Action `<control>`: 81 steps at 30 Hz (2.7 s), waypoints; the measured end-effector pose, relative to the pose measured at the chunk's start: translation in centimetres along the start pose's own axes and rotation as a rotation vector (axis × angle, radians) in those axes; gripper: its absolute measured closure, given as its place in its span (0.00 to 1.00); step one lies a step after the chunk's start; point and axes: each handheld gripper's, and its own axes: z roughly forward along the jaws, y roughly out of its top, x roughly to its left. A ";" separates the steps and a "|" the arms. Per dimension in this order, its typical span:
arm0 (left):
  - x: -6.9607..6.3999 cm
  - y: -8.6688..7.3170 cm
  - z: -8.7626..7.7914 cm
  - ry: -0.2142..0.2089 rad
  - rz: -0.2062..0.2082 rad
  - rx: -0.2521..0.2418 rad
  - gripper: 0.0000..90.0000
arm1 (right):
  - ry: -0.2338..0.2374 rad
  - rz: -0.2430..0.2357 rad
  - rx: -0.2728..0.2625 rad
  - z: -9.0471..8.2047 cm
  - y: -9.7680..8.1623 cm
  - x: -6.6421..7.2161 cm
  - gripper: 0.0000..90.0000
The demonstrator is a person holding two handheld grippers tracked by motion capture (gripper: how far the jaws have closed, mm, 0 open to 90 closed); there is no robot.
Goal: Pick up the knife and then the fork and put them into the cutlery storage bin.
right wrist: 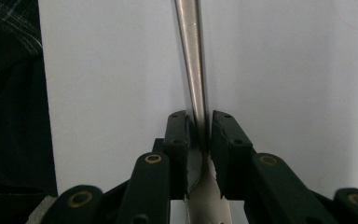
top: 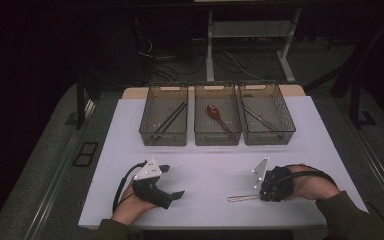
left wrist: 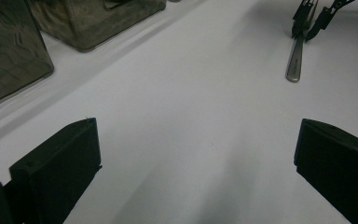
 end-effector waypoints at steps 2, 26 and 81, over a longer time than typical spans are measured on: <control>0.0 0.0 0.0 -0.002 -0.001 0.001 0.00 | 0.008 -0.004 0.010 0.1 0.2 -0.2 0.88; 0.2 -0.1 -0.3 0.000 -0.030 -0.018 0.00 | -0.015 0.162 -0.133 -1.0 -1.6 -1.4 0.92; 0.2 -0.1 -0.3 0.005 -0.031 -0.010 0.00 | -0.337 0.805 -0.435 -8.5 -6.8 -13.8 0.92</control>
